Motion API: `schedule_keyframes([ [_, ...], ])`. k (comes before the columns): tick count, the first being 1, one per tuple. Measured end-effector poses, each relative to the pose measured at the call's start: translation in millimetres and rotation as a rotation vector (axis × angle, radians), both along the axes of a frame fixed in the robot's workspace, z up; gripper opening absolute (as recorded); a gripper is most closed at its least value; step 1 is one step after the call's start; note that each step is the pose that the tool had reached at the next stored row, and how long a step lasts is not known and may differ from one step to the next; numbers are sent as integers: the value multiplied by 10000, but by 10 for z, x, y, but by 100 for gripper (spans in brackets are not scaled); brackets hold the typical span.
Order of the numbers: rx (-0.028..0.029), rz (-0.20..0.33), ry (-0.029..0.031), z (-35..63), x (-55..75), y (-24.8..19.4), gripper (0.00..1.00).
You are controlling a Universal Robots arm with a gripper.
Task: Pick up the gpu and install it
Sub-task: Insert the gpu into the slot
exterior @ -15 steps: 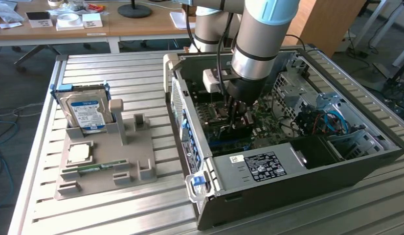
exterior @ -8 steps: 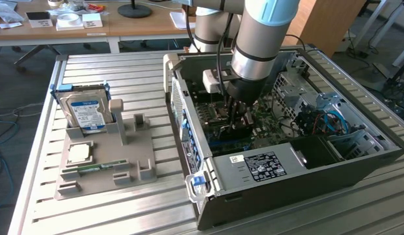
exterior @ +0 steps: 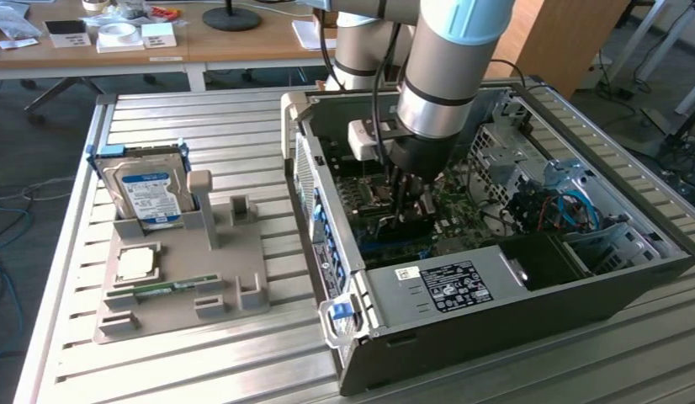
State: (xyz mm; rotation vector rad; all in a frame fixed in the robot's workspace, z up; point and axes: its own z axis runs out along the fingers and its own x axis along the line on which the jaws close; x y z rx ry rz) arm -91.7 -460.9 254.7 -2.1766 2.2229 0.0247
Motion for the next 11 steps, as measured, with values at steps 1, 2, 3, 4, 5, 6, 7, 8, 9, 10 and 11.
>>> schedule_keyframes([
  [1,0,1,-3,0,-3,0,26],
  [2,0,1,-4,0,-7,0,26],
  [3,0,1,-6,-1,-9,-1,26],
  [4,-1,2,-6,-3,-11,-1,26],
  [5,-2,1,-6,-5,-15,-1,26],
  [6,-3,0,-6,-6,-17,-1,26],
  [7,-3,0,-5,-6,-18,-1,26],
  [8,-1,0,-5,-7,-18,0,26],
  [9,-1,0,-5,-7,-18,-1,26],
  [10,0,0,-5,-7,-18,0,26],
  [11,0,0,-5,-8,-18,-1,26],
])
